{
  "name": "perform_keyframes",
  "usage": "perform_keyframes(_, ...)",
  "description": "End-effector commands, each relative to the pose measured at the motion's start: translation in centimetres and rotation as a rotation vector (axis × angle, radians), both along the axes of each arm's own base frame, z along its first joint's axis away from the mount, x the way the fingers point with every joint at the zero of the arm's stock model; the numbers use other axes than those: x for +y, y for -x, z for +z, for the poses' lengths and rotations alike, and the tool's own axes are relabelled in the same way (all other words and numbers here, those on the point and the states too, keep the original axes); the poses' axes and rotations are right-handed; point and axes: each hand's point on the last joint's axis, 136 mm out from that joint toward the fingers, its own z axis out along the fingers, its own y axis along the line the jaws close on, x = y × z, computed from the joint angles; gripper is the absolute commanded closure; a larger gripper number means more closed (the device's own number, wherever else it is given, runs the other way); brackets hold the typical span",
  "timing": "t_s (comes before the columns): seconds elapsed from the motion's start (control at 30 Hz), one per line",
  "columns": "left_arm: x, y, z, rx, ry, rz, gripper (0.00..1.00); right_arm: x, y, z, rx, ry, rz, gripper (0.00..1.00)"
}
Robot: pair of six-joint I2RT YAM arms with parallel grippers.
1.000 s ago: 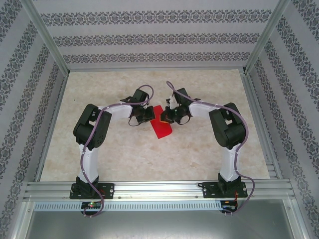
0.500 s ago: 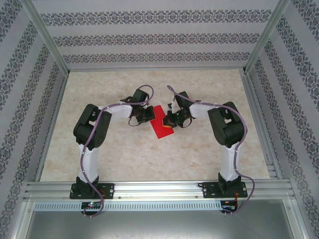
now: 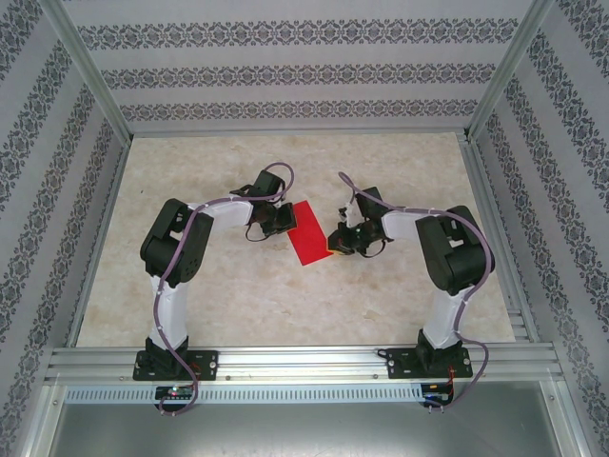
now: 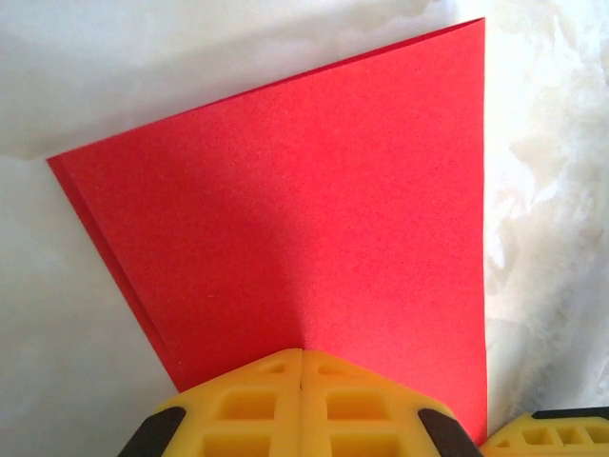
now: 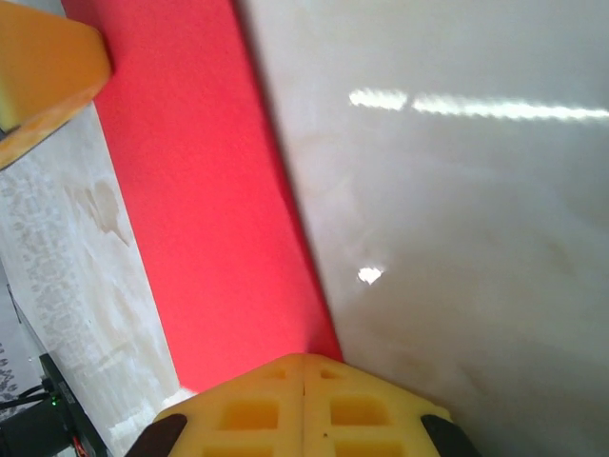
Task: Fold a paper plane with a square sheet of paper (pick it up from the middle)
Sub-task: First fold in half a square sheet of paper at the center of the table.
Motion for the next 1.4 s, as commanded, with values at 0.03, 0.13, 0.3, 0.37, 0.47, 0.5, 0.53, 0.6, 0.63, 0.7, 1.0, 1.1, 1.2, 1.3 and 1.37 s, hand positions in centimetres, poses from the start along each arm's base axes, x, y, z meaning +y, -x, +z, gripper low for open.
perform_keyframes(0.03, 4.6, 6.3, -8.7, 0.248, -0.254, 0.001, 1.00, -2.6, 1.7, -0.6, 0.053, 0.094, -0.038, 0.96)
perform_keyframes(0.13, 4.6, 6.3, -8.7, 0.246, -0.253, -0.002, 1.00, -1.3, -0.6, 3.6, -0.049, 0.028, -0.048, 0.96)
perform_keyframes(0.3, 4.5, 6.2, -8.5, 0.243, -0.253, -0.007, 1.00, 0.9, -3.5, 7.6, -0.163, -0.015, -0.031, 0.95)
perform_keyframes(0.37, 4.5, 6.1, -8.4, 0.242, -0.253, -0.005, 1.00, 2.0, -4.5, 7.6, -0.166, -0.024, -0.025, 0.95)
perform_keyframes(0.47, 4.5, 6.1, -8.4, 0.242, -0.252, -0.002, 1.00, 3.7, -5.8, 7.4, -0.166, -0.033, -0.012, 0.96)
perform_keyframes(0.5, 4.5, 6.2, -8.5, 0.244, -0.253, 0.000, 1.00, 4.2, -6.1, 7.1, -0.162, -0.033, -0.006, 0.96)
perform_keyframes(0.53, 4.5, 6.1, -8.4, 0.244, -0.252, 0.000, 1.00, 4.6, -6.4, 6.8, -0.157, -0.034, -0.001, 0.96)
perform_keyframes(0.6, 4.5, 6.1, -8.4, 0.244, -0.252, 0.001, 1.00, 5.3, -6.8, 6.0, -0.141, -0.033, 0.009, 0.96)
perform_keyframes(0.63, 4.5, 6.1, -8.4, 0.243, -0.252, 0.000, 1.00, 5.6, -7.0, 5.6, -0.131, -0.032, 0.010, 0.96)
perform_keyframes(0.7, 4.5, 6.1, -8.3, 0.242, -0.253, -0.001, 1.00, 5.9, -7.2, 4.4, -0.106, -0.024, 0.014, 0.96)
perform_keyframes(1.0, 4.6, 6.2, -8.0, 0.239, -0.256, 0.003, 1.00, 4.5, -5.9, 0.4, -0.025, 0.031, 0.020, 0.97)
perform_keyframes(1.1, 4.6, 6.2, -8.0, 0.237, -0.257, 0.003, 1.00, 3.2, -4.6, -0.6, 0.001, 0.053, 0.023, 0.97)
perform_keyframes(1.2, 4.7, 6.3, -8.1, 0.240, -0.259, 0.005, 1.00, 1.7, -2.7, -1.5, 0.032, 0.077, 0.027, 0.97)
perform_keyframes(1.3, 4.7, 6.3, -8.2, 0.240, -0.261, 0.006, 1.00, 0.1, -0.7, -2.2, 0.063, 0.098, 0.027, 0.97)
perform_keyframes(1.37, 4.7, 6.4, -8.3, 0.244, -0.260, 0.004, 1.00, -0.8, 0.6, -2.4, 0.079, 0.109, 0.025, 0.97)
